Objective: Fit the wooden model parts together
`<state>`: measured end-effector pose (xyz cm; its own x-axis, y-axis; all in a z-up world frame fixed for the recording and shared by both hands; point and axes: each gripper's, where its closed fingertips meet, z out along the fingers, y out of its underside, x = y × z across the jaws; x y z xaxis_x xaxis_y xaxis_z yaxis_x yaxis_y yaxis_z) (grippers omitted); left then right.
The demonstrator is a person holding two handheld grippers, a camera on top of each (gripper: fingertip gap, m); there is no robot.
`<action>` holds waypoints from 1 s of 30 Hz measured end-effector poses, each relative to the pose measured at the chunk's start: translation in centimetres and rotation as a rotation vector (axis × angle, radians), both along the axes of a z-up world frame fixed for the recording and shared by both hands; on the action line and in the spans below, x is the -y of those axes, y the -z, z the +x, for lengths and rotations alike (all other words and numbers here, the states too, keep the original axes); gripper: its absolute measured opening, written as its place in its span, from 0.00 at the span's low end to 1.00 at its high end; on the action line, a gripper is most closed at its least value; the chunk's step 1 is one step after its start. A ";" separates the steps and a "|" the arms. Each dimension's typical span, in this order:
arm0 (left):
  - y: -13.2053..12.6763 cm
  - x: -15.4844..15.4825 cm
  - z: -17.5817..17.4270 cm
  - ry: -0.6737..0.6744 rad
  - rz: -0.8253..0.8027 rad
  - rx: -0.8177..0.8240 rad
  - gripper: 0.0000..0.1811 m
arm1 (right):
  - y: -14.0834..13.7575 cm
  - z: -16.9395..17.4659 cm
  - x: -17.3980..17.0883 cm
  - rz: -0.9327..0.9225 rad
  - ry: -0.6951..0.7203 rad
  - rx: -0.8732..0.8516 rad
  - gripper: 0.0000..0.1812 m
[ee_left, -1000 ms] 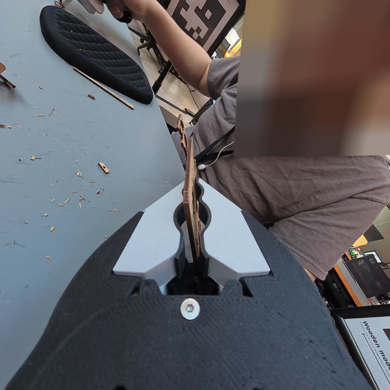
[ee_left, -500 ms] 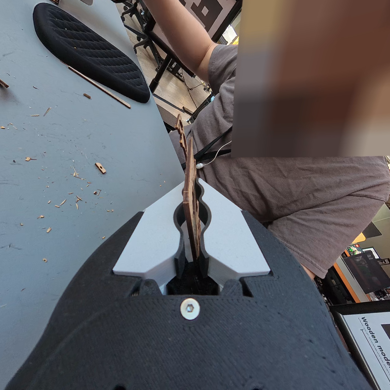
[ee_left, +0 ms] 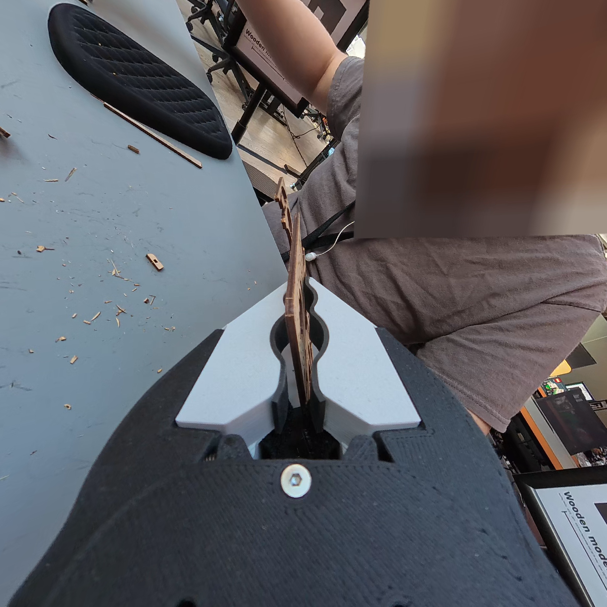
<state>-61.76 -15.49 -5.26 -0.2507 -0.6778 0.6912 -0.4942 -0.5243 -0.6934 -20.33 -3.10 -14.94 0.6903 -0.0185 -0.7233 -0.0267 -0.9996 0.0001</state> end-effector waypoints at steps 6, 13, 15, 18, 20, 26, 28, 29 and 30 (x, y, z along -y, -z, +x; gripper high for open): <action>0.0 0.3 -0.2 0.013 0.010 -0.002 0.00 | -8.0 -4.3 -0.8 0.599 -0.173 -0.120 0.04; 0.0 0.4 -0.4 0.026 0.001 0.005 0.00 | -9.5 -22.8 7.2 1.187 -0.842 -0.193 0.17; -0.1 0.5 -0.4 0.026 0.006 0.009 0.00 | -7.7 -27.5 9.1 1.177 -1.051 -0.217 0.13; -0.3 0.8 -0.3 0.034 0.021 0.013 0.00 | -4.7 -31.9 8.4 1.301 -1.289 -0.140 0.12; -0.4 1.0 -0.2 0.041 0.029 0.012 0.00 | -3.2 -33.9 8.0 1.312 -1.393 -0.130 0.12; -0.4 0.9 -0.3 0.039 0.025 0.016 0.00 | -0.2 -36.4 7.9 1.276 -1.609 -0.094 0.12; -0.4 0.9 -0.3 0.042 0.023 0.014 0.00 | 0.4 -36.5 8.0 1.202 -1.656 -0.082 0.12; -0.4 1.0 -0.3 0.043 0.023 0.013 0.00 | 0.4 -36.6 7.9 1.172 -1.666 -0.080 0.12; -0.4 1.0 -0.3 0.044 0.024 0.013 0.00 | 0.4 -36.7 7.8 1.158 -1.674 -0.068 0.12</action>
<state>-62.06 -16.45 -4.88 -0.2891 -0.6823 0.6715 -0.5071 -0.4857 -0.7120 -57.03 -10.86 -15.38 -0.4847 0.8730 0.0533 0.7063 0.4266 -0.5649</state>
